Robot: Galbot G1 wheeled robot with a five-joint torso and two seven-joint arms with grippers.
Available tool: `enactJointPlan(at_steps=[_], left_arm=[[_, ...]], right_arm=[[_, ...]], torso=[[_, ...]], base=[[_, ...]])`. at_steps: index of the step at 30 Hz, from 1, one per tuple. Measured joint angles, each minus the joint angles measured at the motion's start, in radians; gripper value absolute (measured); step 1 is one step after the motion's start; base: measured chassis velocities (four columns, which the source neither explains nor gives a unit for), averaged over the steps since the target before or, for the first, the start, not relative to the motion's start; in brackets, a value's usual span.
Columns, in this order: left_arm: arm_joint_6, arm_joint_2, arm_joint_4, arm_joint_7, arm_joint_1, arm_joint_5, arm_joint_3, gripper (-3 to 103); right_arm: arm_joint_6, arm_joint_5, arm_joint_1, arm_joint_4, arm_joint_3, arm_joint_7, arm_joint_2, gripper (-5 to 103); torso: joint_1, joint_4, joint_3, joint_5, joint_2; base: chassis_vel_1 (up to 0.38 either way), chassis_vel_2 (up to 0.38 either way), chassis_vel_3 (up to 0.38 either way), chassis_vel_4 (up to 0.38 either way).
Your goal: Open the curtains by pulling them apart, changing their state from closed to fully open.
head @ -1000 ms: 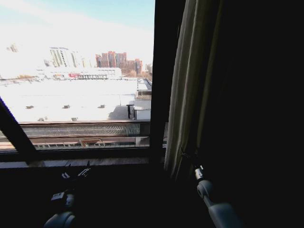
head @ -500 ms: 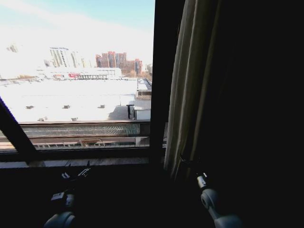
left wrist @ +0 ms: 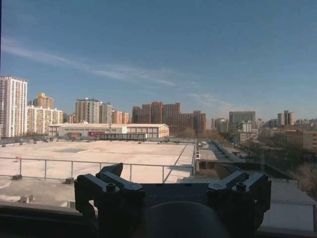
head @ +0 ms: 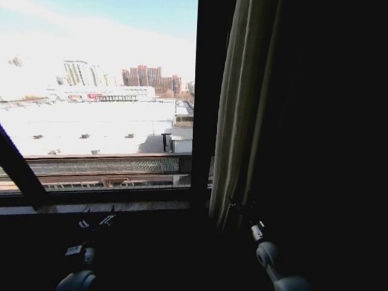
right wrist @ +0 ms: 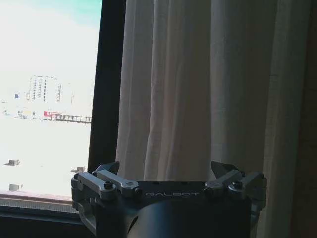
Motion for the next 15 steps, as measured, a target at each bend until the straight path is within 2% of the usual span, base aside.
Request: enactJointPlan(at_steps=[15], left_arm=[[0.000, 0.000, 0.000, 0.000, 0.000, 0.000, 0.000, 100]], right_arm=[[0.000, -0.001, 0.001, -0.002, -0.001, 0.002, 0.001, 100]], torso=[[0.000, 0.0000, 0.000, 0.0000, 0.000]], base=[[0.000, 0.000, 0.000, 0.000]])
